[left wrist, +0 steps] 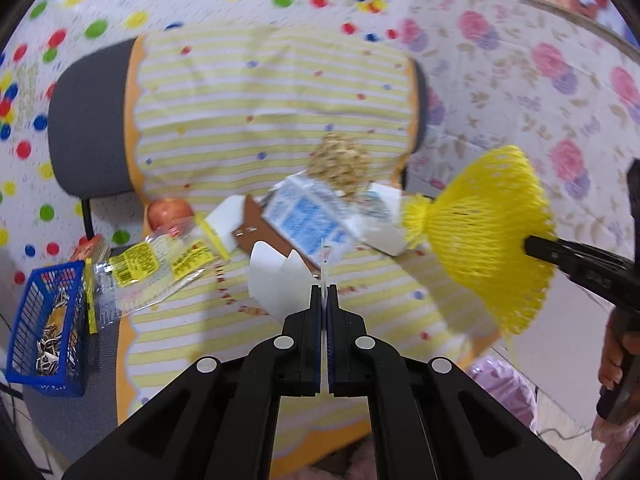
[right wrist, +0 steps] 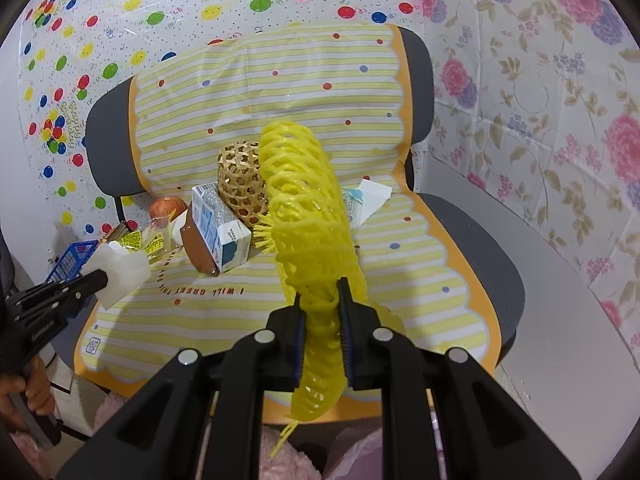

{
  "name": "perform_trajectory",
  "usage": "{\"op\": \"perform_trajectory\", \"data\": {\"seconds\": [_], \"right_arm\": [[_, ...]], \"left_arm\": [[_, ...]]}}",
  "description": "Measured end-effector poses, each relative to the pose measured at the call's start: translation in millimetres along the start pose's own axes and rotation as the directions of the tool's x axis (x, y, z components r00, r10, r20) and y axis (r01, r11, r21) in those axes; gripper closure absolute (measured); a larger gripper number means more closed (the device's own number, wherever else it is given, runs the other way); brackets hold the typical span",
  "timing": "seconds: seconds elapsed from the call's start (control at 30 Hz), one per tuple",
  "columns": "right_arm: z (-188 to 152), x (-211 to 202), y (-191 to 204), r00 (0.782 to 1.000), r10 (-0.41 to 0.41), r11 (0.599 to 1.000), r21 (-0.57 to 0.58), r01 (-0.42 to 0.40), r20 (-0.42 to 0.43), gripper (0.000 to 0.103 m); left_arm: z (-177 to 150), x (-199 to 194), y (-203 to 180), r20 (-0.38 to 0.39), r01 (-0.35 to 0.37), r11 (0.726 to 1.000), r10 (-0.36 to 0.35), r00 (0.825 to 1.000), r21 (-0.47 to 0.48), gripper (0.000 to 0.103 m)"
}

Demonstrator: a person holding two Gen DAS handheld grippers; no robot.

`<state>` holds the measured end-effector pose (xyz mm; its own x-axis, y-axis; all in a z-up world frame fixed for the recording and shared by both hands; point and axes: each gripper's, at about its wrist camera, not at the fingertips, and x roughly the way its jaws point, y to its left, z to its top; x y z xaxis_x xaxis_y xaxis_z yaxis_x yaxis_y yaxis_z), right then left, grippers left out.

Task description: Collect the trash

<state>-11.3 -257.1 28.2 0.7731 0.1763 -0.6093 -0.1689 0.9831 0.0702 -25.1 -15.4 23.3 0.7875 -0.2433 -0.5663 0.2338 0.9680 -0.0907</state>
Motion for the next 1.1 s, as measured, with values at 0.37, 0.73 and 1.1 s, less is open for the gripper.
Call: {"op": "perform_trajectory", "data": {"seconds": [0.37,0.73,1.1], "right_arm": [[-42.3,-60.3,-22.8,0.996,-0.087,0.995,0.044,0.086,0.009,0.088],[-103.6,-108.5,-54.0,0.973,-0.224,0.967,0.113,0.228,-0.045,0.088],[-157.7,-127.1,-86.0,0.951,-0.280,0.934,0.191,0.302,-0.133,0.088]], "left_arm": [[-24.7,-23.9,-82.6,0.050,0.128,0.983,-0.135,0.990,0.129,0.101],[-59.7,-21.1,-152.1,0.007,0.285,0.930,-0.295,0.955,0.232,0.101],[-91.6,-3.2,-207.2,-0.076,0.388,0.873,-0.383,0.921,0.295,0.100]]}}
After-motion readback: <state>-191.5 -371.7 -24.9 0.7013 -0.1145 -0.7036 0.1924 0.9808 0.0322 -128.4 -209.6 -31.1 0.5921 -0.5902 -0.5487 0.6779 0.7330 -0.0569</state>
